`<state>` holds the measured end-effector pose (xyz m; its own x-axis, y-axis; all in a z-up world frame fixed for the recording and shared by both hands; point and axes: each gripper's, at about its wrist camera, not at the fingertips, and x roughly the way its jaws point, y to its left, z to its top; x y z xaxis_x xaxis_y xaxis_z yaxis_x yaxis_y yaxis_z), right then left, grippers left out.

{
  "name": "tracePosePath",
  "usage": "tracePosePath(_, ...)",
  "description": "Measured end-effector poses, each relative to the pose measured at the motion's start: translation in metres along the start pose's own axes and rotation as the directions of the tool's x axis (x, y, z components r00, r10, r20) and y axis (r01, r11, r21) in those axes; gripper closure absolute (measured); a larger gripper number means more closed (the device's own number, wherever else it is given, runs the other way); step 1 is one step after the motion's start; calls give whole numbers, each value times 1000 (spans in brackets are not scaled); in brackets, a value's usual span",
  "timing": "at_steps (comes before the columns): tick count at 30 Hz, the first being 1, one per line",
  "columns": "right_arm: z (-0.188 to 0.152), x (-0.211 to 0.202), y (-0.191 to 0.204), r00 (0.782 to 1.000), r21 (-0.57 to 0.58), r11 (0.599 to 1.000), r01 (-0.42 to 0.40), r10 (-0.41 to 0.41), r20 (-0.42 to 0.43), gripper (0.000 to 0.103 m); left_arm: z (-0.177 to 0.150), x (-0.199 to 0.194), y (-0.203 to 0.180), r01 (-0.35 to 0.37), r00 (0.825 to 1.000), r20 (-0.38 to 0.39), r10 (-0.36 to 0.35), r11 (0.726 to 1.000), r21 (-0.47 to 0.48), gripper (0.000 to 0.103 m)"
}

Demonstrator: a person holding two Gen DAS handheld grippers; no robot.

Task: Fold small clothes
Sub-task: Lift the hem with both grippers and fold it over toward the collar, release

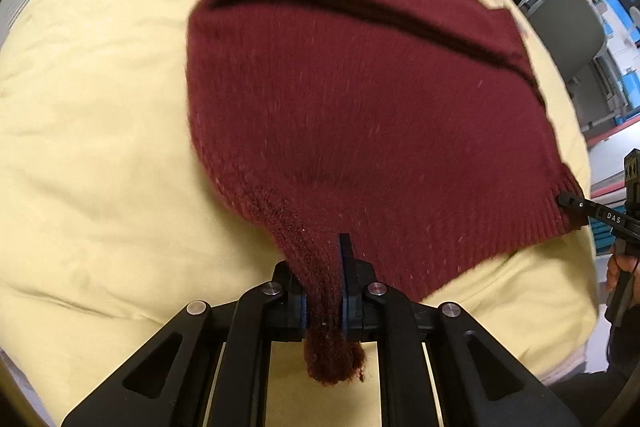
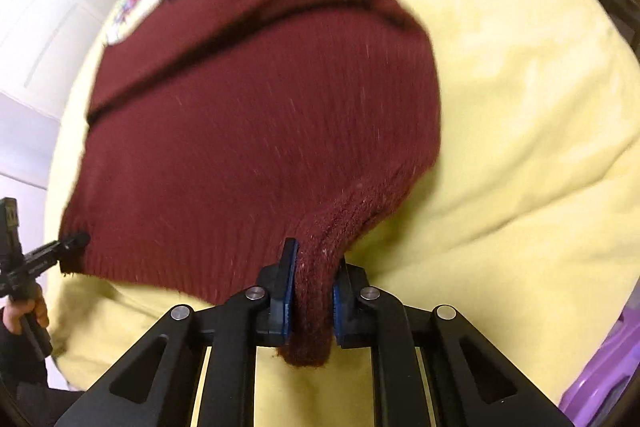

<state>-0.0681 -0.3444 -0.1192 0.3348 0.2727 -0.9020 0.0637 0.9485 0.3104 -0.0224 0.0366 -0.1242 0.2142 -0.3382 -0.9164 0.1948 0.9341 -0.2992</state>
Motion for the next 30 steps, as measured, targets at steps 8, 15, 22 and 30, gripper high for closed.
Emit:
tracePosePath(8,57,-51,14,981,-50,998,-23,32,193,91,54,-49,-9,34,989,147,-33,999,-6,94)
tracePosePath(15,120,-66,31,950,-91,996,12,17,311,91,105,-85,-4,11,963,270,-7,1000,-11,94)
tracePosePath(22,193,-67,43,933,-100,994,43,-5,359,91,169,-98,6,-21,941,338,28,999,-25,94)
tracePosePath(30,253,-3,48,964,-90,991,101,-76,254,91,231,-45,24,-112,955,271,117,993,-31,94)
